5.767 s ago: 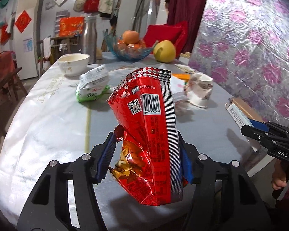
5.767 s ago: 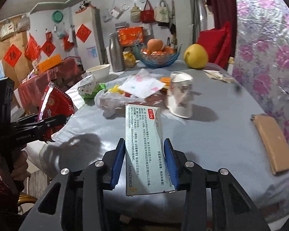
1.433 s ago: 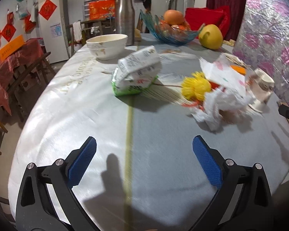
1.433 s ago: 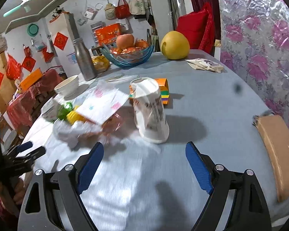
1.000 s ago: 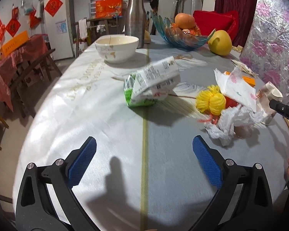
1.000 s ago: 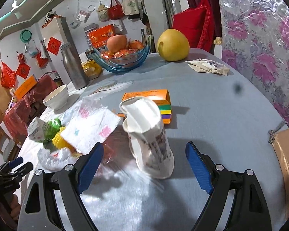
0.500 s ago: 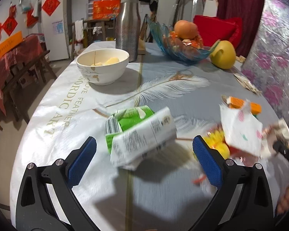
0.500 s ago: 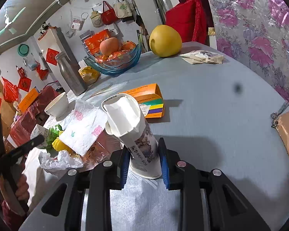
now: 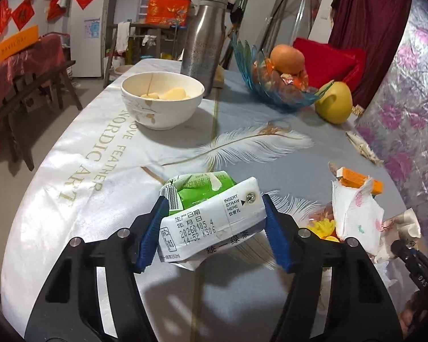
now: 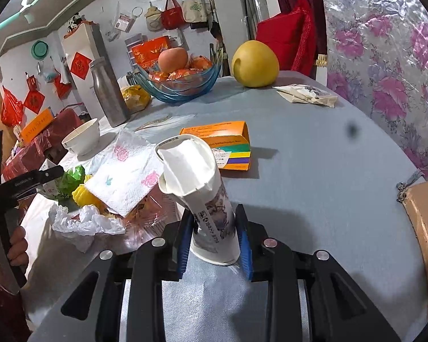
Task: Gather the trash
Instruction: 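Lift the paper cup with the right gripper while the left lifts the carton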
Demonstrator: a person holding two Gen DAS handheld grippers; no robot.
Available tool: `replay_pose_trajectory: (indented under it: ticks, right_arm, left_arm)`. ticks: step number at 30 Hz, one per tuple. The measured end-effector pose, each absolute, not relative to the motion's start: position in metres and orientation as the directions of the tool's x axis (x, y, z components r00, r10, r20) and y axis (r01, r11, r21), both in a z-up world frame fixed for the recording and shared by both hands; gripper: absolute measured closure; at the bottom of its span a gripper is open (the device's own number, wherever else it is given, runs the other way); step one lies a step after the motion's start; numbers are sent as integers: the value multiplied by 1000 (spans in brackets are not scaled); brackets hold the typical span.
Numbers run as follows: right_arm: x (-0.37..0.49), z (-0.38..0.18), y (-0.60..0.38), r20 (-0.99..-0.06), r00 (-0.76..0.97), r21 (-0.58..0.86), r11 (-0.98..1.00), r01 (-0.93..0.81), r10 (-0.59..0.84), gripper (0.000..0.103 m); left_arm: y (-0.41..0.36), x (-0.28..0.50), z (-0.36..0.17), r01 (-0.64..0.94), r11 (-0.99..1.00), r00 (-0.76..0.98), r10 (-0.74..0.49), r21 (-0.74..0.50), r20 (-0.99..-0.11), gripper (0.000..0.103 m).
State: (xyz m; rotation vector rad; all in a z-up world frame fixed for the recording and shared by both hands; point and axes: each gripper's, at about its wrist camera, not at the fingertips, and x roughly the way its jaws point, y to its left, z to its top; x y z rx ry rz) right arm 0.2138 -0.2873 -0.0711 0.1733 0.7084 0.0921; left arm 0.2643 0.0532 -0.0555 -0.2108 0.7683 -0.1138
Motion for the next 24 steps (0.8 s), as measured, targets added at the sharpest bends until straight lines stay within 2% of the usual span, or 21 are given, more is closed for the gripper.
replay_pose_trajectory:
  ticks: [5,9,14,15,19,24]
  right_arm:
    - [218,-73,-285,-656,744,168,986,-17,125,68]
    - [219,-74,-284,-665,737,160,987,-15,120,67]
    - [220,-75,-284,-662,736,175,984,-29,140,70]
    - [219,-75,-284,-659,739,176,984,-31,142,71]
    - [215,-73,-282,-641,754,174,984,-42,146,71]
    - [209,-67,-284,-607,783,179,983,-35,138,72]
  left_arm:
    - [56,259,-56,35,970,711,-195,-242,-676,39]
    - [55,262,-60,15,974,700,-173,-228,-693,33]
    - [59,264,-63,-10,975,690,-154,-223,-707,32]
    - [58,263,-63,-7,976,695,-152,-218,-703,35]
    - [54,254,-53,3,983,742,-126,-185,-658,35]
    - [52,243,-39,73,971,779,-197,-226,-596,35]
